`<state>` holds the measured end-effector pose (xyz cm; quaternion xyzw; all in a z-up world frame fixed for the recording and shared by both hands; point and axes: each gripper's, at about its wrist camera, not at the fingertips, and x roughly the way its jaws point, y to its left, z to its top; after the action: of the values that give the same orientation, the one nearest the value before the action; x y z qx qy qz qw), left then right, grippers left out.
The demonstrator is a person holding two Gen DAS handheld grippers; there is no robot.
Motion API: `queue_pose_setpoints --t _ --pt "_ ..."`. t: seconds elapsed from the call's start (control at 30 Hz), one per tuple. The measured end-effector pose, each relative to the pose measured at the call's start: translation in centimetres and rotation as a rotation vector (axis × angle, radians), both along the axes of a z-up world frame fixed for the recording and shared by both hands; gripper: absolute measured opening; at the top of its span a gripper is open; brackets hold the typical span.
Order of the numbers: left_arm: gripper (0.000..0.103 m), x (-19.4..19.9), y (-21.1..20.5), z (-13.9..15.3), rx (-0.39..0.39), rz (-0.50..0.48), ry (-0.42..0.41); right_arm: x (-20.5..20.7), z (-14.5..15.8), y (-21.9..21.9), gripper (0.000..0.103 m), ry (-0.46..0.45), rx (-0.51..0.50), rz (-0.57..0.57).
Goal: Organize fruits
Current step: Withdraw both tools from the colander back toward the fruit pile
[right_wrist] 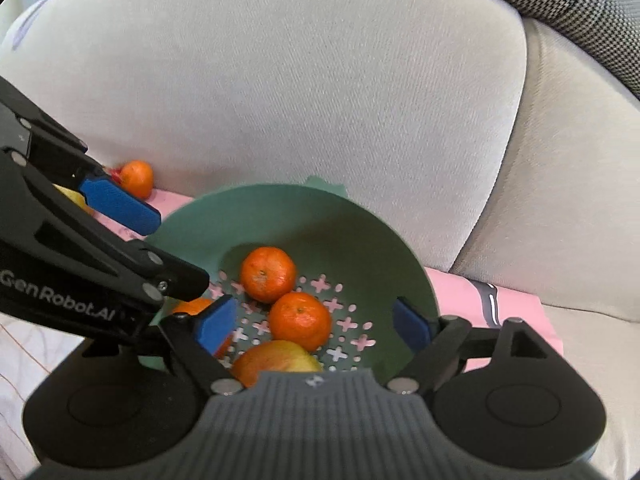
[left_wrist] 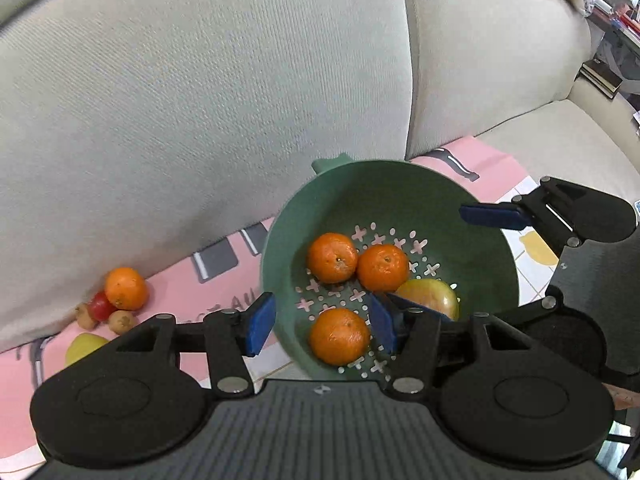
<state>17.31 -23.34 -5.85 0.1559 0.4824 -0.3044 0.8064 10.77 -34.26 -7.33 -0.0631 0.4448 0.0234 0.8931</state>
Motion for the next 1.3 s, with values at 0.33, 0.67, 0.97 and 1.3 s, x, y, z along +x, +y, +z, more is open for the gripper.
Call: queue_pose_setpoints --t 0.33,0.67,0.97,1.3 --pt "0.063 -3.2 4.7 2.3 0.038 0.047 -0.133 -2.7 2.4 3.6 0.083 -0.049 0.086 -0.059" --pt "0.066 -5.8 13.2 5.0 0.024 0.188 -0.220 -4.6 2.7 9.4 0.083 -0.041 0.191 -0.070" --pt "0.069 -6.3 19.0 6.0 -0.049 0.288 -0.208 -5.9 2.5 14.0 0.083 -0.044 0.186 -0.039" --pt "0.069 -5.6 23.2 4.9 -0.100 0.368 -0.172 -4.8 2.2 17.9 0.083 -0.059 0.165 0.025"
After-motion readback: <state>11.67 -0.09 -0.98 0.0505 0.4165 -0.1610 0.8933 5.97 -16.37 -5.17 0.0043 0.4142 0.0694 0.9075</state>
